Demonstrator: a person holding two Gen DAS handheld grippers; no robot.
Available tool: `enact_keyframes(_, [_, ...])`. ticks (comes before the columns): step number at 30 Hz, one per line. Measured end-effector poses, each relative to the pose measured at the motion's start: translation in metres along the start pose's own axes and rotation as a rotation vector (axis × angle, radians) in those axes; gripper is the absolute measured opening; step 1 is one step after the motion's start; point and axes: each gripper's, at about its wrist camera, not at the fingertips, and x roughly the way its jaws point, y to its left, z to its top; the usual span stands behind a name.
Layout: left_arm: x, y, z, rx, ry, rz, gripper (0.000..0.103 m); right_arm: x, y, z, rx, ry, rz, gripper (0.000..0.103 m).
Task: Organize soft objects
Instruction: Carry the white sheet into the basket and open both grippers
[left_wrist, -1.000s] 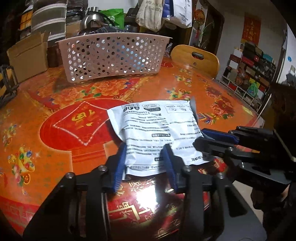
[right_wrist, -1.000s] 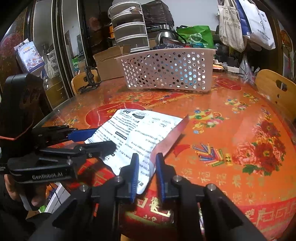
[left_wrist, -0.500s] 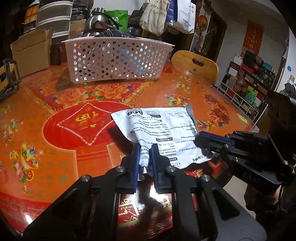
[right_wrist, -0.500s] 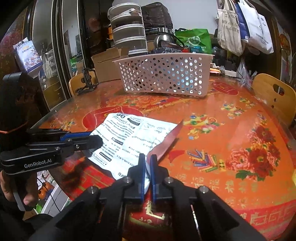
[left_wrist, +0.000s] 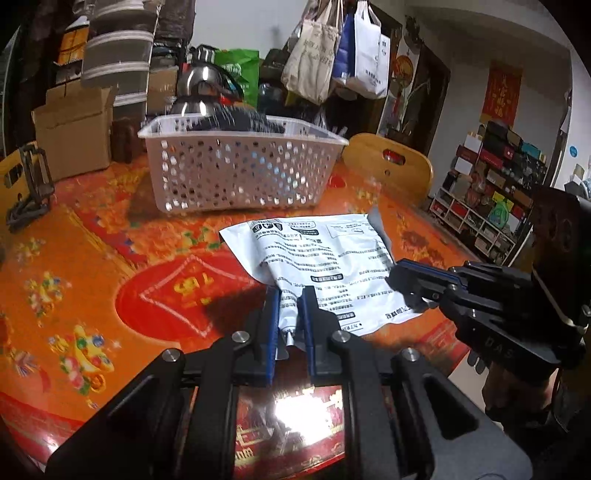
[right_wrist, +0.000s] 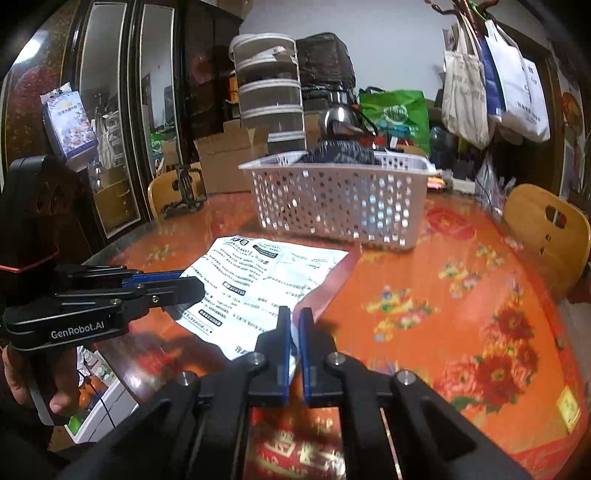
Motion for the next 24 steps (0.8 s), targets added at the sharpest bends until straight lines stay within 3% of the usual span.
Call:
enact_keyframes(4, [-0.011, 0.003, 0.019, -0.003, -0.038, 0.006, 0.011, -0.002, 0.002, 0.021, -0.036, -0.028, -0.008, 0.003])
enact_keyframes(10, [-0.022, 0.010, 0.067, -0.003, -0.105, 0.017, 0.011, 0.002, 0.002, 0.079, -0.106, -0.087, -0.026, 0.003])
enact_keyframes(18, [-0.013, 0.034, 0.184, 0.005, -0.196, 0.066, 0.011, 0.041, -0.017, 0.192, -0.157, -0.137, -0.058, 0.003])
enact_keyframes(24, [0.041, 0.067, 0.263, -0.020, -0.141, 0.094, 0.011, 0.101, -0.043, 0.248, -0.153, -0.083, -0.065, 0.002])
